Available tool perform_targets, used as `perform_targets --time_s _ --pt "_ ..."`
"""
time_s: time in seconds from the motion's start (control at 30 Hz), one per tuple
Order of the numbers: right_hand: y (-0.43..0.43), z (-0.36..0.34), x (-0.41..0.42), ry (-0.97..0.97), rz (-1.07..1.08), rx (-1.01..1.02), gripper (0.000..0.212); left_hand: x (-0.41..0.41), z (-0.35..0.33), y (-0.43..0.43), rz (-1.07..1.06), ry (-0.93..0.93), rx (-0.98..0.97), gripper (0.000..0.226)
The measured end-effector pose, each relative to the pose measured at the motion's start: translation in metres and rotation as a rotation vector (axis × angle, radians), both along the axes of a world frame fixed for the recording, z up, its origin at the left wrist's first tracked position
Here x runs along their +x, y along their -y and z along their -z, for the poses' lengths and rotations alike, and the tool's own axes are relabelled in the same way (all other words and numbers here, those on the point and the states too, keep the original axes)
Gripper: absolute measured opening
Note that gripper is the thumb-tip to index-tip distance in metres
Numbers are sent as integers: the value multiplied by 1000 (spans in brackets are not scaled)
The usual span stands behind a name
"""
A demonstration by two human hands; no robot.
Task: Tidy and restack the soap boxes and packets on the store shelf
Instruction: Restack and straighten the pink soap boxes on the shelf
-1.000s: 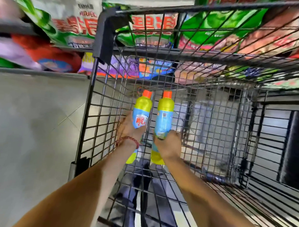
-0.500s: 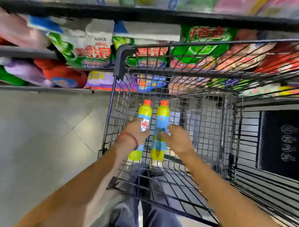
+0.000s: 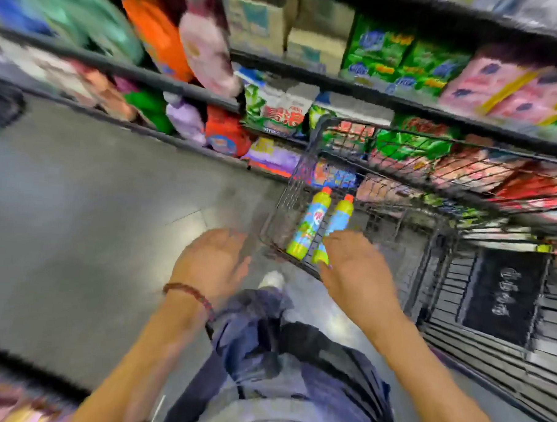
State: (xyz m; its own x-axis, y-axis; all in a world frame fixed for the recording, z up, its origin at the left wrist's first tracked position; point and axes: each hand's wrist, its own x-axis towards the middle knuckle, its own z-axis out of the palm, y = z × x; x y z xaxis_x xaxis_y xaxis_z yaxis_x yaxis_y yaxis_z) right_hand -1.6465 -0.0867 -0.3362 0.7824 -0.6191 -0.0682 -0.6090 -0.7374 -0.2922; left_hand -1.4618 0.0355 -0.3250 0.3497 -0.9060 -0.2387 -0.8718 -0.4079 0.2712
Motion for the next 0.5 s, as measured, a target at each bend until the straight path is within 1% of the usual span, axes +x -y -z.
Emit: perform_targets --time_s 0.07,0.17,0.23,0.37,0.5 --pt "-17 -4 4 26 -72 -4 25 -5 -1 -34 -88 38 -8 31" --pt "-39 -2 19 64 -180 14 24 -11 4 -82 -311 -60 93 41" --pt "-55 -1 38 90 -247 59 25 -9 10 -116 -441 -33 98 45" --pt "-90 -1 96 66 -439 81 22 11 12 -173 -578 -29 70 44" --pt "-130 1 172 94 -591 53 20 58 13 -225 -695 -25 98 47"
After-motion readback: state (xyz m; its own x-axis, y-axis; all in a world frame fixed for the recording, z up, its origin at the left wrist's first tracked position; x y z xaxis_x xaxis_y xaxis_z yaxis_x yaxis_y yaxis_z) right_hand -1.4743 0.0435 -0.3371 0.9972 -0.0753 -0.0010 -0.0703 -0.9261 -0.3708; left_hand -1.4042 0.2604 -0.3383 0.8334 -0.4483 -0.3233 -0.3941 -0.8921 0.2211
